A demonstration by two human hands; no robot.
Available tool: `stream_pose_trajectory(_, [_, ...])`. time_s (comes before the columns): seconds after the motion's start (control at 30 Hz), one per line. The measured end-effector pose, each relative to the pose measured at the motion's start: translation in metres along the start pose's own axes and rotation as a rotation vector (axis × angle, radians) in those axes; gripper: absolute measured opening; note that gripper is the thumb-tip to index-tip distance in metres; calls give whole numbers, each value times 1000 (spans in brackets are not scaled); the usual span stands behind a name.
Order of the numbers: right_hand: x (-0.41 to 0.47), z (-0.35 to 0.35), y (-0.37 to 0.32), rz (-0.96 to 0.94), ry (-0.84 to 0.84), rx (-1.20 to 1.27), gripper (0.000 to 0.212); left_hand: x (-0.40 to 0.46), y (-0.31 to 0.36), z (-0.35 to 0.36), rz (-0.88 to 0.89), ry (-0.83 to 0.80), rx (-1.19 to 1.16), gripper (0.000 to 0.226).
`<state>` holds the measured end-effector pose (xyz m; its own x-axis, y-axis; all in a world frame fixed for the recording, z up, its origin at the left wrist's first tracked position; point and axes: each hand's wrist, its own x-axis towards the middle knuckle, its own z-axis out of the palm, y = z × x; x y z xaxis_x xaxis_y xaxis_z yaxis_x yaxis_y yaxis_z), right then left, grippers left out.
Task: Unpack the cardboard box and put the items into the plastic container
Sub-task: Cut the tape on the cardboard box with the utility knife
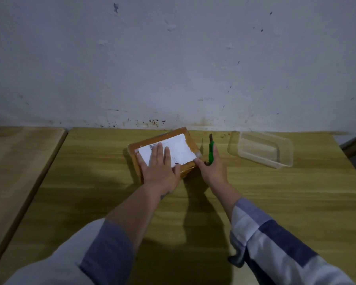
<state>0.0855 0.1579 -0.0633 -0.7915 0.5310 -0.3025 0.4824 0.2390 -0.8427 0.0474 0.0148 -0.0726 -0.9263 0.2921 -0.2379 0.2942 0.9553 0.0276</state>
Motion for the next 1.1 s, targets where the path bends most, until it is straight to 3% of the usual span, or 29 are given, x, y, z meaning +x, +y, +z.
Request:
stream_pose_trajectory(0.13, [23,-14,-7,-47,-95,-30,85,1,-17,-9,326,25,45,64])
stream_pose_trajectory(0.23, [38,-16,-14,-70,-138,-26,83,-2,-20,-8,446,3,83,68])
stream_pose_trajectory(0.33, [44,-17,-19,-91,-154,0,80,-4,-13,0,394,60,65,68])
stream_pose_trajectory(0.53, [17,-30,-1,-103,-96,-36,53,8,-2,6,270,125,27,68])
stream_pose_trajectory(0.77, [-26,-47,6,-138,-153,-230,53,18,19,3,128,124,-25,65])
stream_pose_trajectory(1.1, [-34,-44,-2,-139,-145,-337,52,20,23,-1,111,94,-17,65])
